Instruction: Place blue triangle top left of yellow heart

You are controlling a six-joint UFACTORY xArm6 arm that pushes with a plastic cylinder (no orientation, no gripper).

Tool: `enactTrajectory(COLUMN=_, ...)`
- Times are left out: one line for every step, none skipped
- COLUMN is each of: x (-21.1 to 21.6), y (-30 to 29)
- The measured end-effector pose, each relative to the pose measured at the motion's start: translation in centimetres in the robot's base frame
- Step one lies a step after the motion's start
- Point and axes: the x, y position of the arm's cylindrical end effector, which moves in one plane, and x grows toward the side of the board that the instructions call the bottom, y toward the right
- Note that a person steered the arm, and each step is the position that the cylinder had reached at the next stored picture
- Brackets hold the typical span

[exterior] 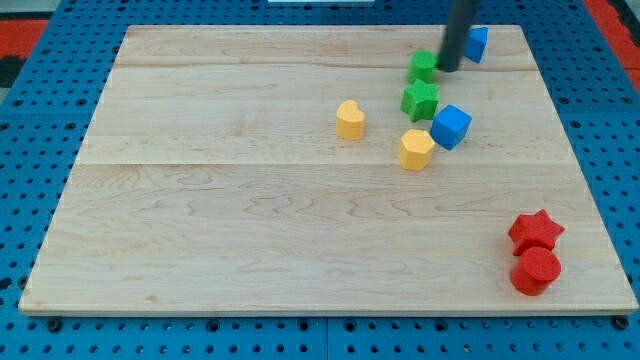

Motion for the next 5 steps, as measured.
enactTrajectory(x=0.6, y=-2.0)
enactTrajectory(x=2.1, y=-1.8)
enactTrajectory(x=2.6, y=-0.5)
enactTrajectory(x=0.9, y=6.3)
enactTrajectory(x=-0.7, y=12.5)
